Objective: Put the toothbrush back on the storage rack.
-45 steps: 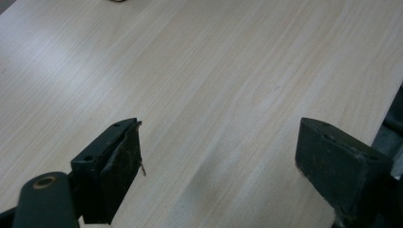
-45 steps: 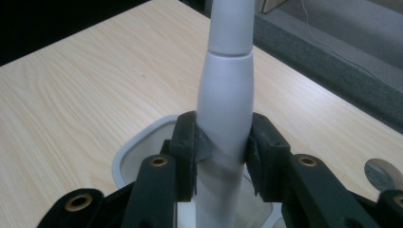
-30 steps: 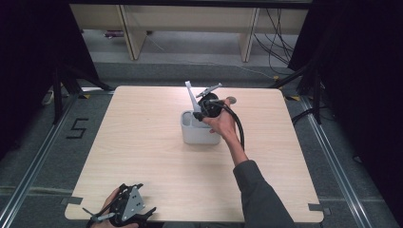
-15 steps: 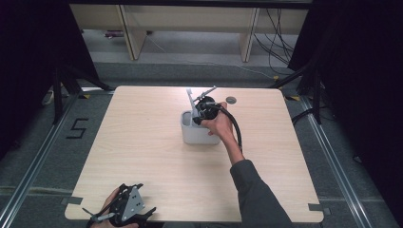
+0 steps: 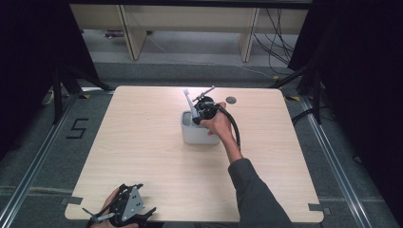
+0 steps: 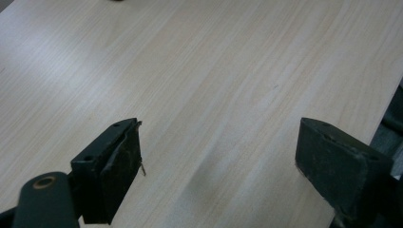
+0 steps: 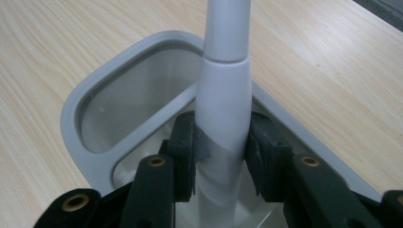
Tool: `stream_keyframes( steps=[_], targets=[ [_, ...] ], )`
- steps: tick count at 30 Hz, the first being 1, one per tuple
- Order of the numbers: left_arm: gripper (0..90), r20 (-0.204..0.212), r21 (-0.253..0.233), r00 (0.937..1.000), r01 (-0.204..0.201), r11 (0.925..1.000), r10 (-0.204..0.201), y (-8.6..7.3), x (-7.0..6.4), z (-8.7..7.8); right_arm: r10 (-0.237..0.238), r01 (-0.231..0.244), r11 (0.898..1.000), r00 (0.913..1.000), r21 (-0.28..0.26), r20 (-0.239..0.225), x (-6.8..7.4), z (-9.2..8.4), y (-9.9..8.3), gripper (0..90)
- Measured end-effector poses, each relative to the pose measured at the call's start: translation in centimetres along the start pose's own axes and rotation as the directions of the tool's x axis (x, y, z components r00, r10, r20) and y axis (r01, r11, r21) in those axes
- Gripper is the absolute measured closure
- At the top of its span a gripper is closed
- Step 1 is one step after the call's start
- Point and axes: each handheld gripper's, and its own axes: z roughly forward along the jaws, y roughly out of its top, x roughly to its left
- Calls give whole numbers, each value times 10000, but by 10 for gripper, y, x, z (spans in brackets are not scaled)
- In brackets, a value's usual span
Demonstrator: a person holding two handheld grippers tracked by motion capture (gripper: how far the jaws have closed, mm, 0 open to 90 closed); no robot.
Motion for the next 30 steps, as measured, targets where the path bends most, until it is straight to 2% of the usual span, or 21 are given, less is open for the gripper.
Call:
stream_keyframes(
  steps=[1,4,5,6,7,9,11,12,13,14,16,17,19,20,22,25,26,27,28,30],
  targets=[
    [150,69,173,9998,-190,9997,189,0,1,-1,97,-97,10000,10000,18,-9,0,0,0,637],
    [150,47,176,9998,-191,9997,190,0,1,-1,-11,12,10000,9999,-36,161,-1,-3,-2,594],
    [149,41,184,9998,-196,9996,195,0,1,-1,154,-155,9999,9996,61,228,1,-6,-1,578],
    [150,33,188,9998,-197,9996,196,0,1,-1,89,-90,10000,9999,41,84,1,-7,-2,569],
    [149,29,195,9998,-200,9996,199,0,1,-1,99,-101,9999,9998,122,165,2,-9,-2,564],
    [150,25,205,9998,-202,9996,201,0,1,-1,-69,71,9998,10000,-211,70,1,-11,-4,544],
    [149,12,207,9998,-205,9996,205,0,1,-1,50,-48,9998,9999,-185,117,3,-19,-3,523],
    [150,12,203,9998,-204,9996,204,0,1,-1,31,-32,9998,10000,-217,-39,5,-22,-3,514],
    [150,12,188,9998,-200,9996,200,0,1,-1,-148,149,9996,9999,-224,82,6,-25,-3,504],
    [149,-73,17,10000,-7,10000,7,0,0,0,-445,450,9986,9988,-271,196,5,-27,-3,491],
    [149,-52,-5,10000,29,10000,-29,0,0,0,-235,243,9992,9994,-302,266,7,-34,-5,476],
    [149,6,192,9998,-178,9997,178,0,1,-2,-461,471,9986,9981,-230,412,5,-37,-6,468],
    [149,19,169,9998,-175,9997,175,0,0,-1,-185,200,9980,9995,-598,252,6,-41,-9,454],
    [150,16,173,9998,-189,9997,189,0,0,-1,-536,553,9963,9982,-664,278,3,-43,-10,452],
    [149,-100,164,9998,-181,9997,183,0,0,-1,-295,306,9946,9995,-996,121,4,-46,-12,440],
    [150,76,234,9998,-203,9995,202,0,1,-2,-117,118,9888,9999,-1488,17,4,-52,-18,424],
    [149,76,228,9998,-204,9995,202,0,1,-2,-292,295,9886,9996,-1474,42,3,-55,-19,421],
    [150,13,80,10000,17,10000,-17,0,0,-1,-456,454,9858,9990,-1615,21,1,-57,-21,418],
    [150,29,171,10000,-38,9998,38,0,1,-2,-174,169,9855,9998,-1686,-16,2,-59,-24,418],
    [150,77,153,10000,14,9999,-15,-1,2,-2,-302,293,9819,9995,-1872,-21,1,-61,-28,412]
  ],
)
